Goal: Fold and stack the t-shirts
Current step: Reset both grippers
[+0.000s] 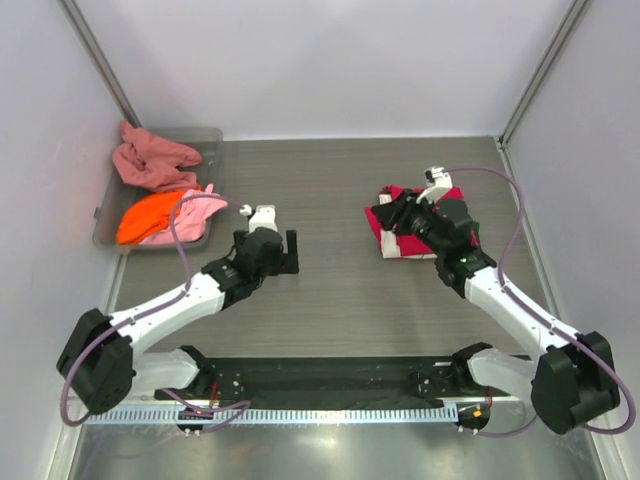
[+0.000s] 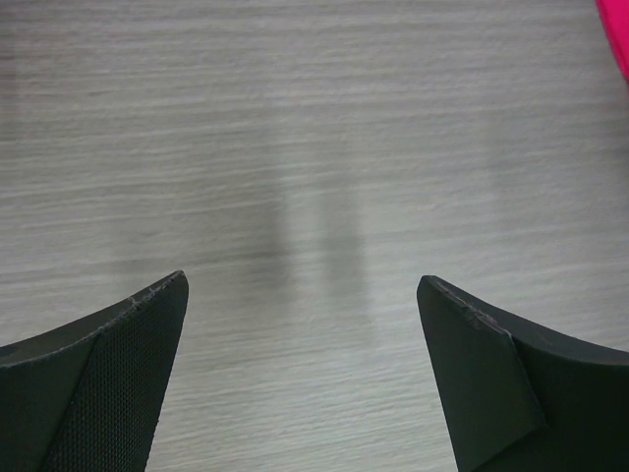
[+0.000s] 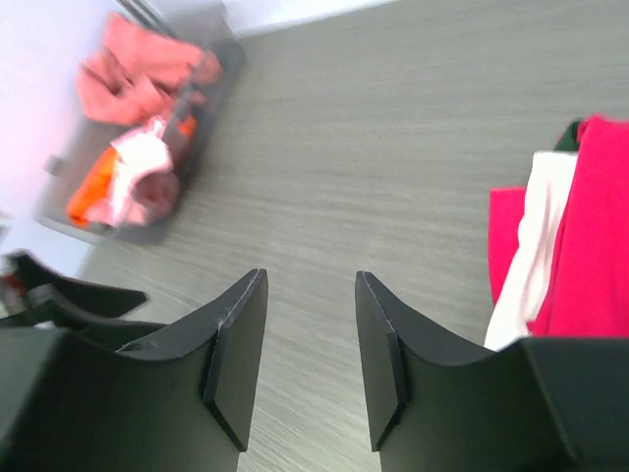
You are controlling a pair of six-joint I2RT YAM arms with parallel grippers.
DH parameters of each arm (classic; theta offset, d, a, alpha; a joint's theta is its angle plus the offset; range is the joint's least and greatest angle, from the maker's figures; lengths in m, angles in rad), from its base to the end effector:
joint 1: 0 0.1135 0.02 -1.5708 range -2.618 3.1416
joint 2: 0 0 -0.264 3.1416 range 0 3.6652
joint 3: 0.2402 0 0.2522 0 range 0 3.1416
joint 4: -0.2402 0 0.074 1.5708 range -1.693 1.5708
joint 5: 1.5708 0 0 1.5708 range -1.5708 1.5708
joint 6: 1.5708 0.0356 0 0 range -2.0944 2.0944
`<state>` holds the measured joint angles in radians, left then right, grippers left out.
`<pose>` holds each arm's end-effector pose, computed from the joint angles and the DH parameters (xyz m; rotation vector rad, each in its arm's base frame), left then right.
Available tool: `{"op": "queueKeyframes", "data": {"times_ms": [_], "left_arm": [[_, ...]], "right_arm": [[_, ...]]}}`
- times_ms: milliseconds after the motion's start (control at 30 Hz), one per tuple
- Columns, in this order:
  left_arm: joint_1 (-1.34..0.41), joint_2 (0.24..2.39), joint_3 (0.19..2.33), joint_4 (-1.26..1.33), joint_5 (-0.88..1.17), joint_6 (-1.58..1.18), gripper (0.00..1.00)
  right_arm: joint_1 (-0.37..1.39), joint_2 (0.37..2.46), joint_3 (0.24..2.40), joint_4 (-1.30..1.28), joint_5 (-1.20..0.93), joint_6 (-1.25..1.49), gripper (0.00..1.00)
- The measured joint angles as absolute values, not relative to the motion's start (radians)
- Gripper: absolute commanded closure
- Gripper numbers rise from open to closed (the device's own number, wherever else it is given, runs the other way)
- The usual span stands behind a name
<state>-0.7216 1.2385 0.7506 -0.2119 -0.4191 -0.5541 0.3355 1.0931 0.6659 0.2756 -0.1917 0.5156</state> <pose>0.2047 -0.1608 0.2326 -0.0329 2.2093 -0.2336 0.2377 0.0901 0.2846 0.0137 1.7854 0.7867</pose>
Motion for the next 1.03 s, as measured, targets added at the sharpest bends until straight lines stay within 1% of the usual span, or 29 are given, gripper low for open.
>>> {"op": "queueKeyframes", "data": {"times_ms": [67,133,233,267,300,367,500,667,700,767,800,1033], "left_arm": [[-0.723,1.181,0.686,-0.19,-0.419,-0.539,0.0],[-0.725,1.131,0.641,-0.175,-0.419,-0.528,0.0],[-0.725,1.053,0.575,-0.12,-0.419,-0.51,0.0],[-0.725,1.021,0.546,-0.092,-0.419,-0.505,0.0],[-0.725,0.987,0.512,-0.056,-0.418,-0.497,0.0],[-0.725,0.928,0.451,-0.009,-0.418,-0.489,0.0],[-0.725,0.865,0.382,0.039,-0.419,-0.485,0.0],[-0.725,0.847,0.379,0.076,-0.423,-0.485,0.0],[-0.725,0.848,0.379,0.08,-0.424,-0.485,0.01],[-0.725,0.848,0.379,0.08,-0.43,-0.485,0.0],[-0.725,0.849,0.379,0.081,-0.433,-0.485,0.01],[-0.725,0.854,0.379,0.086,-0.445,-0.485,0.0]], "right_arm": [[0.395,1.124,0.698,0.218,-0.129,0.479,0.53],[0.454,1.178,0.717,0.174,-0.066,0.446,0.51],[0.566,1.26,0.72,0.117,0.054,0.4,0.42],[0.598,1.275,0.715,0.107,0.088,0.387,0.36],[0.636,1.282,0.701,0.106,0.125,0.374,0.33],[0.677,1.275,0.664,0.121,0.158,0.361,0.31],[0.679,1.279,0.591,0.184,0.205,0.356,0.29],[0.675,1.31,0.544,0.272,0.257,0.369,0.28],[0.675,1.31,0.543,0.269,0.266,0.369,0.25],[0.675,1.309,0.544,0.269,0.286,0.372,0.16],[0.674,1.309,0.543,0.27,0.29,0.373,0.15],[0.674,1.309,0.543,0.285,0.278,0.374,0.14]]}}
